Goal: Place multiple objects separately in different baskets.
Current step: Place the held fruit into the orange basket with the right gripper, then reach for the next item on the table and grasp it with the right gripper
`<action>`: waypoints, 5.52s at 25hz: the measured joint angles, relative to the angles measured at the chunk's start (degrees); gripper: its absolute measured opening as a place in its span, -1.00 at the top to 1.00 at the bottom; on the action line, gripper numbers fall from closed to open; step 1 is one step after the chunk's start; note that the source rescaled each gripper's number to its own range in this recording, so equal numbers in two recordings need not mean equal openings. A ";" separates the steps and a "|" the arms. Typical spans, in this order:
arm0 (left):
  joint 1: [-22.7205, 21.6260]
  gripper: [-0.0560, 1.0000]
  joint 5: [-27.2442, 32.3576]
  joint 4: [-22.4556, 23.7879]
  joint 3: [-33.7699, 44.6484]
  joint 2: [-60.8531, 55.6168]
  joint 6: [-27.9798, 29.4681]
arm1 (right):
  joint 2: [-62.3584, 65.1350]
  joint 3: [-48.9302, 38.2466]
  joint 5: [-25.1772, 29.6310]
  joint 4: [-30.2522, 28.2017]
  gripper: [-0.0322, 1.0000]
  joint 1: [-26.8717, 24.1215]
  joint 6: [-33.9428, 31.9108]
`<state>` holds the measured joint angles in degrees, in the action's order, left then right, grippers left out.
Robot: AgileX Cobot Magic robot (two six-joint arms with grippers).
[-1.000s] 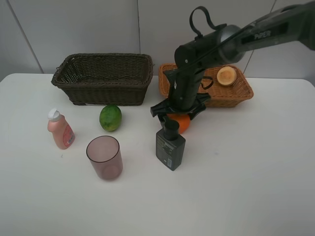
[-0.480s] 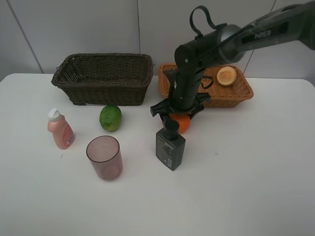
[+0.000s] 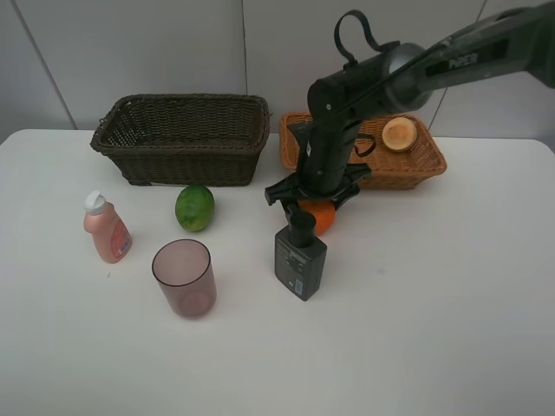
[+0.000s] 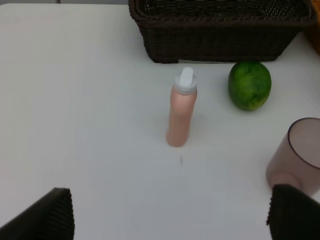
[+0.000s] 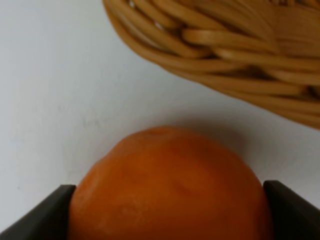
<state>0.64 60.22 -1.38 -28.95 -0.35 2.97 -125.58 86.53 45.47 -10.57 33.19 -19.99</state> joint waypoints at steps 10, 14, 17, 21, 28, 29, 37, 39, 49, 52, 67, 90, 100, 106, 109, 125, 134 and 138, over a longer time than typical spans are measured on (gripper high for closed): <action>0.00 -1.00 0.00 0.00 0.00 0.00 0.00 | 0.81 0.00 1.28 1.25 -0.35 0.00 0.00; 0.00 -1.00 0.00 0.00 0.00 0.00 0.00 | 2.16 0.00 1.57 1.25 -0.35 0.00 0.00; 0.00 -1.00 0.00 0.00 0.00 0.00 0.00 | 2.86 0.00 2.44 1.25 -0.35 0.00 0.00; 0.00 -1.00 0.00 0.00 0.00 0.00 0.00 | 3.27 0.00 3.33 1.36 -0.35 0.00 0.00; 0.00 -1.00 0.00 0.00 0.00 0.00 0.00 | 4.34 0.00 4.04 1.36 -0.35 0.00 0.00; 0.00 -1.00 0.00 0.00 0.00 0.00 0.00 | 4.71 0.00 4.04 1.36 -0.35 0.00 0.00; 0.00 -1.00 0.00 0.00 0.00 0.00 0.00 | 7.62 0.00 4.16 1.31 -0.35 0.00 0.00; 0.00 -1.00 0.00 0.00 0.00 0.00 0.00 | 8.49 0.00 4.18 1.31 -0.35 0.00 0.00; 0.00 -1.00 0.00 0.00 0.00 0.00 0.00 | 11.21 0.00 4.51 1.25 -0.35 0.00 0.06; 0.00 -1.00 0.00 0.00 0.00 0.00 0.00 | 11.42 0.00 4.58 0.78 -0.35 0.00 0.06; 0.00 -1.00 0.00 0.00 0.00 0.00 0.00 | 11.13 9.18 5.24 -3.00 -0.35 -3.52 6.67; 0.00 -1.00 0.01 0.06 0.00 0.00 0.00 | -1.33 12.58 -11.48 -8.16 -0.35 -12.63 9.11; 0.00 -1.00 0.01 0.06 0.00 0.00 0.00 | -3.53 12.58 -14.35 -13.07 -0.35 -12.69 9.11; 0.00 -1.00 0.01 0.06 0.00 0.00 0.00 | -3.71 12.58 -13.79 -13.75 -0.35 -13.10 9.11; 0.00 -1.00 0.01 0.06 0.00 0.00 0.00 | -3.71 12.58 -12.70 -13.90 -0.35 -13.35 9.11; 0.00 -1.00 0.01 0.06 0.00 0.00 0.00 | -3.71 12.58 -11.72 -15.50 -0.71 -13.35 7.74; 0.00 -1.00 0.01 0.06 0.00 0.00 0.00 | -2.50 12.58 -9.45 -14.46 -0.73 -13.35 7.63; 0.00 -1.00 0.01 0.06 0.00 0.00 0.00 | -0.54 12.58 -8.30 -13.02 -0.73 -13.35 7.63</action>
<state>0.64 60.23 -1.33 -28.95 -0.35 2.97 -126.12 99.11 37.17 -23.60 19.84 -12.36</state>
